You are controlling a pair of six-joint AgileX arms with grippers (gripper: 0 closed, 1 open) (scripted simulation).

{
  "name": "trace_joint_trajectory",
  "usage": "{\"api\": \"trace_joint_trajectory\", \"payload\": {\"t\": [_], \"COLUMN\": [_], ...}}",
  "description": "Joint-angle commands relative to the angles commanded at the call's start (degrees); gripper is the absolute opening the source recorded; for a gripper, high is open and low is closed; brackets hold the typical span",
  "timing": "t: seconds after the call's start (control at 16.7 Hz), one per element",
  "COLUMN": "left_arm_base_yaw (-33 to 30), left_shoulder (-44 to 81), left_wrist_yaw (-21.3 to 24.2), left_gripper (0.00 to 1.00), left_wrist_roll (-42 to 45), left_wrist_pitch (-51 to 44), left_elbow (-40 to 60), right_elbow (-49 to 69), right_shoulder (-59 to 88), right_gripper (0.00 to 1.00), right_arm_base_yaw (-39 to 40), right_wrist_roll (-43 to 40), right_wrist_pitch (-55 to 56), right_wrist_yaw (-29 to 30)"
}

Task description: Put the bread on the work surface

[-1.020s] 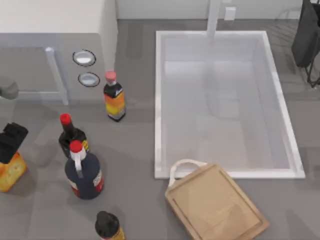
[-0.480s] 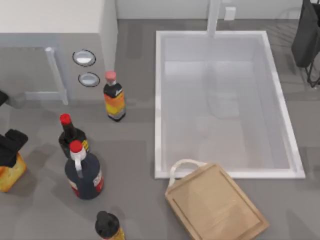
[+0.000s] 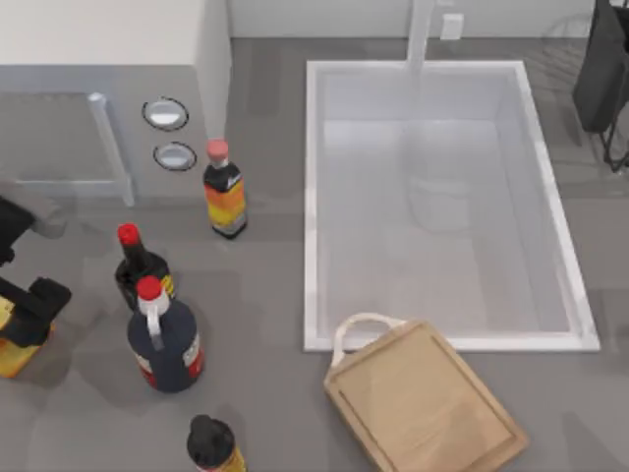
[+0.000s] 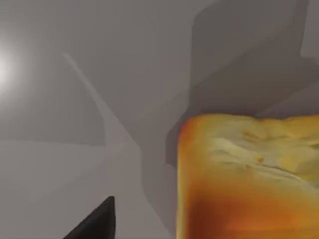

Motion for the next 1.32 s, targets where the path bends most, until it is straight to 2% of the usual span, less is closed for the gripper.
{"api": "trace_joint_trajectory", "payload": {"t": [0.18, 0.42, 1.2, 1.32], "left_arm_base_yaw": [0.1, 0.1, 0.1, 0.1], "left_shoulder": [2.4, 2.6, 2.6, 2.6], "left_wrist_yaw": [0.0, 0.0, 0.0, 0.0], "left_gripper": [1.00, 1.00, 0.02, 0.00], "left_wrist_roll": [0.1, 0.1, 0.1, 0.1], "left_wrist_pitch": [4.2, 4.4, 4.4, 4.4], "left_elbow": [-3.0, -3.1, -3.1, -3.1], "right_elbow": [0.0, 0.0, 0.0, 0.0], "right_shoulder": [0.0, 0.0, 0.0, 0.0], "right_gripper": [1.00, 1.00, 1.00, 1.00], "right_arm_base_yaw": [0.0, 0.0, 0.0, 0.0], "right_wrist_roll": [0.0, 0.0, 0.0, 0.0], "right_wrist_pitch": [0.0, 0.0, 0.0, 0.0], "right_wrist_yaw": [0.0, 0.0, 0.0, 0.0]}}
